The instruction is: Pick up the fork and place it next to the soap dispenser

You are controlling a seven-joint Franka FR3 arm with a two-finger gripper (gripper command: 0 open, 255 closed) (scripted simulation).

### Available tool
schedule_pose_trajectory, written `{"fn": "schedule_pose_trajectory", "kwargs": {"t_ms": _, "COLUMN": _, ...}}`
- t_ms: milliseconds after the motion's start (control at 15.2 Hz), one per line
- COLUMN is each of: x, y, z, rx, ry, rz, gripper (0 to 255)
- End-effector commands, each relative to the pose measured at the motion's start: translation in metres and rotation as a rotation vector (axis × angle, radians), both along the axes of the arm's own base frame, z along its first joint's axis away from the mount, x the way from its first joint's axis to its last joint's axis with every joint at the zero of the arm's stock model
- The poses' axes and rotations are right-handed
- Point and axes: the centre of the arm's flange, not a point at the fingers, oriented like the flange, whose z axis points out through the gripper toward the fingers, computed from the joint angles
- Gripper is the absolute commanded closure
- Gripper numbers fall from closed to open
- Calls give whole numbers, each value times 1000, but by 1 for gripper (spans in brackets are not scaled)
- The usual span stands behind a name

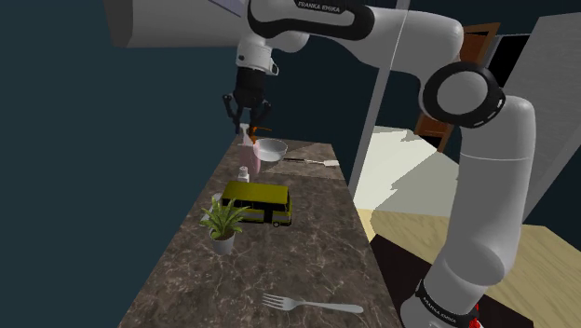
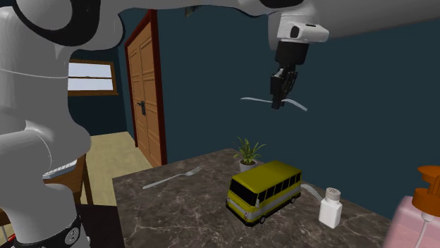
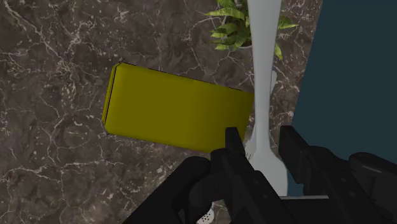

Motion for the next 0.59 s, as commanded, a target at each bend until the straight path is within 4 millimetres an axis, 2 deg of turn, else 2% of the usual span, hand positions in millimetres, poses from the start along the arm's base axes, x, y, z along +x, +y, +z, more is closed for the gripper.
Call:
{"fn": "schedule_pose_trajectory", "kwargs": {"t_ms": 0, "x": 8, "y": -24, "z": 1, "rx": 0, "ry": 0, "rz": 1, "gripper": 255}}
{"fn": "schedule_pose_trajectory", "kwargs": {"t_ms": 528, "x": 44, "y": -124, "z": 1, "rx": 0, "ry": 0, "rz": 1, "gripper": 255}}
